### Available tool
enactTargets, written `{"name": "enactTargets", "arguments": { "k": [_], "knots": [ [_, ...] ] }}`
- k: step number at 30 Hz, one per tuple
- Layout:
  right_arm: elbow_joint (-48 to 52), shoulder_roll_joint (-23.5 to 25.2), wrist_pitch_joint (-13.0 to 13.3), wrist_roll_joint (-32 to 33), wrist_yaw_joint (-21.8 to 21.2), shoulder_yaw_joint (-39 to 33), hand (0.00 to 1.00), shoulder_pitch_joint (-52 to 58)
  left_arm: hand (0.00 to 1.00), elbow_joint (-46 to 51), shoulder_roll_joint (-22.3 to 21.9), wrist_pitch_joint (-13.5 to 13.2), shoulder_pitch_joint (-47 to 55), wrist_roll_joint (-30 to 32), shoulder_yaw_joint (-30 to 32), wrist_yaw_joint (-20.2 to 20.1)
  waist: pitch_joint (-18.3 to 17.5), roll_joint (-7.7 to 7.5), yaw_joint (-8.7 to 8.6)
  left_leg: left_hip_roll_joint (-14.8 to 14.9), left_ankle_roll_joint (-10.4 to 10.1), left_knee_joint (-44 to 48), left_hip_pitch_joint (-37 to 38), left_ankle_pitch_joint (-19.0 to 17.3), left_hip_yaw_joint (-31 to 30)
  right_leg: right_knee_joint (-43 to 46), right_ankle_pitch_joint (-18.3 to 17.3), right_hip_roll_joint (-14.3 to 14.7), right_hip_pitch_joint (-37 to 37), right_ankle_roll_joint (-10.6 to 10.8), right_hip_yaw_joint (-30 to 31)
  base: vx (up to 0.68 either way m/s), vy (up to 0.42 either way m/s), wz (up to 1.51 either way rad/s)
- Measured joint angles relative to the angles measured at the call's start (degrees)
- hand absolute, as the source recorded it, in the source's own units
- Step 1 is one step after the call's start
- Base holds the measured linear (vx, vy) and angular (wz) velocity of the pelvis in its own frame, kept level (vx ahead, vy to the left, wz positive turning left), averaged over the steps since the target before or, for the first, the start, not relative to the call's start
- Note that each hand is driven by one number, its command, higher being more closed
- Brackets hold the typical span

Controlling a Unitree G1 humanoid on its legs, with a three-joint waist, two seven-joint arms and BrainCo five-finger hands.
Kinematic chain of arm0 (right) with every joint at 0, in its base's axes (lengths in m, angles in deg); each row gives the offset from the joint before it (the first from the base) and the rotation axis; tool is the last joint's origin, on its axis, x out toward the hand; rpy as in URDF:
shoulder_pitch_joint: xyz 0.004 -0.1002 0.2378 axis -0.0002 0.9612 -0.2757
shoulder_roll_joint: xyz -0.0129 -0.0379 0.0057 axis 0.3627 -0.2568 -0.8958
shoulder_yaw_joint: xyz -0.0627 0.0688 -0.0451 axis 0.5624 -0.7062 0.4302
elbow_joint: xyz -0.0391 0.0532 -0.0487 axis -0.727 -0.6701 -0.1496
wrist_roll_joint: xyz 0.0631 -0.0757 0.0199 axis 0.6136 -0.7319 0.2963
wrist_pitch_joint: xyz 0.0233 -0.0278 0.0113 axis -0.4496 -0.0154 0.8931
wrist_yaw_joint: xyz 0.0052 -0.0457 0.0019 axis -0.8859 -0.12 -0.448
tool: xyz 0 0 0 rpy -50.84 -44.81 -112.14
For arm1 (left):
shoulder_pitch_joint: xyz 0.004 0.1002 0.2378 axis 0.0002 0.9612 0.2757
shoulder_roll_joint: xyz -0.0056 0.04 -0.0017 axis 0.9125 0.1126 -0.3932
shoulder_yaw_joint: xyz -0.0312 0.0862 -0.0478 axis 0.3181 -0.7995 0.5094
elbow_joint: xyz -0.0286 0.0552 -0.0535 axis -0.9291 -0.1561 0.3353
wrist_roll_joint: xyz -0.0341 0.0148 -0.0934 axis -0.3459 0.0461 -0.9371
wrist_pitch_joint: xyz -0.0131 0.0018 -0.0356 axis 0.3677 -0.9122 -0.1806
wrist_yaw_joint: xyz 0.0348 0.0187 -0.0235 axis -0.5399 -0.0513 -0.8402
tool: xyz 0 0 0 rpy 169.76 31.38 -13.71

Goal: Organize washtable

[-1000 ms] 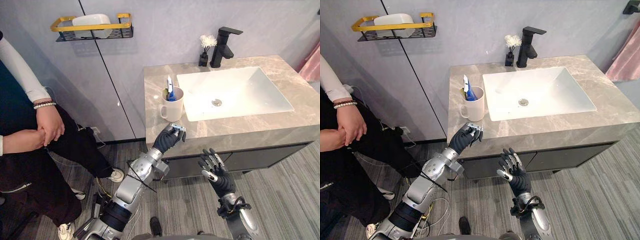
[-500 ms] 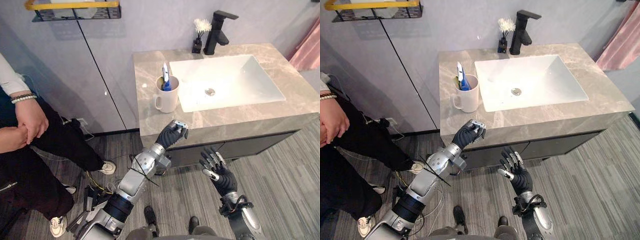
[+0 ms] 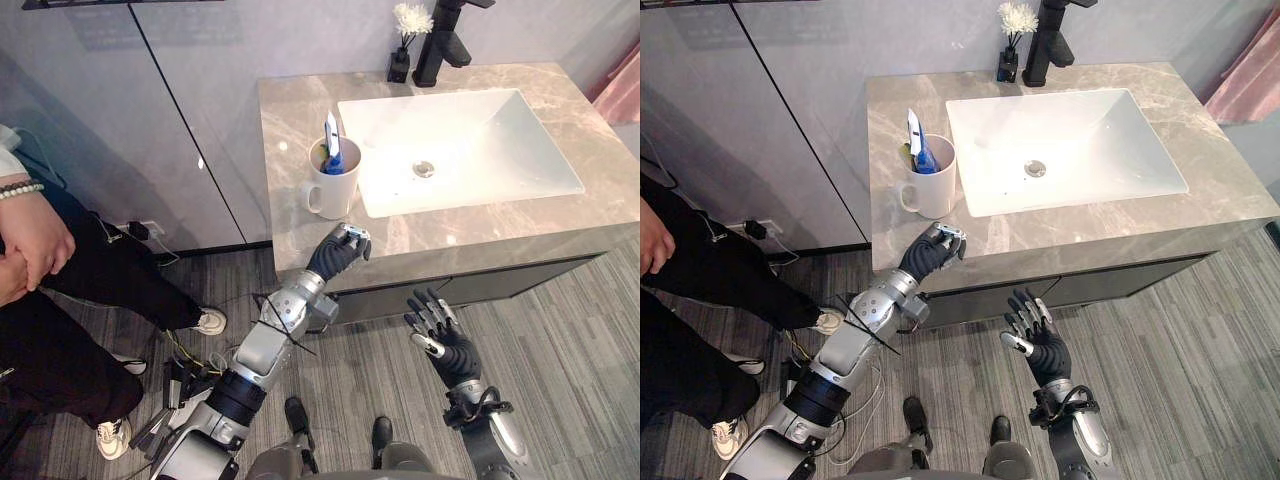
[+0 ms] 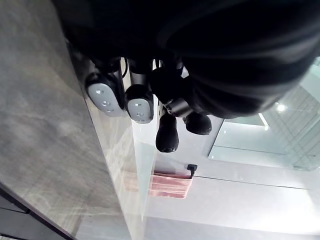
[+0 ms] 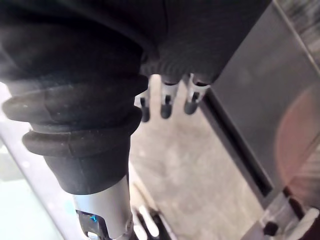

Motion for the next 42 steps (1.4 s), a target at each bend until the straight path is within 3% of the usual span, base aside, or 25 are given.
{"name": "enactTargets", "arguments": {
  "k": [15,23,34,42],
  "knots": [
    [-0.01,-0.01,-0.03,-0.03,-1.05,-0.66,0.0,0.13,1.0,-0.11,0.58,-0.82,-1.62,0.12,2.82,0.14,1.88,0.0,0.06,0.04,0.24,-0.01,-0.55,0.15,-0.08,-0.07,0.09,0.06,-0.35,-0.12,-0.3,0.01,0.003,0.01],
    [-0.02,-0.05,-0.04,-0.03,-1.09,-1.87,0.0,0.06,1.0,-0.94,0.86,-1.28,-5.66,1.14,3.74,0.29,3.17,-0.94,0.06,0.15,0.28,0.02,-2.09,0.2,0.05,-0.24,0.87,0.23,-1.97,-0.36,0.05,0.01,0.004,-0.01],
    [0.1,-1.37,-0.03,-0.02,-2.11,-1.96,0.0,-0.01,1.0,-4.58,2.65,-3.07,-12.84,4.58,4.29,1.19,5.84,-0.92,0.13,0.98,-0.13,-0.01,-3.76,0.12,0.64,-1.12,2.25,1.0,-3.48,-0.77,0.26,0.0,-0.001,-0.03],
    [0.1,-1.35,-0.01,-0.03,-2.13,-2.38,0.0,-0.02,1.0,-7.14,3.55,-2.95,-16.76,4.63,4.47,1.49,6.41,-0.77,0.34,1.45,-0.13,-0.01,-4.71,0.35,0.86,-1.82,3.05,1.56,-4.23,-1.41,0.42,0.01,-0.004,-0.01]
  ]
}}
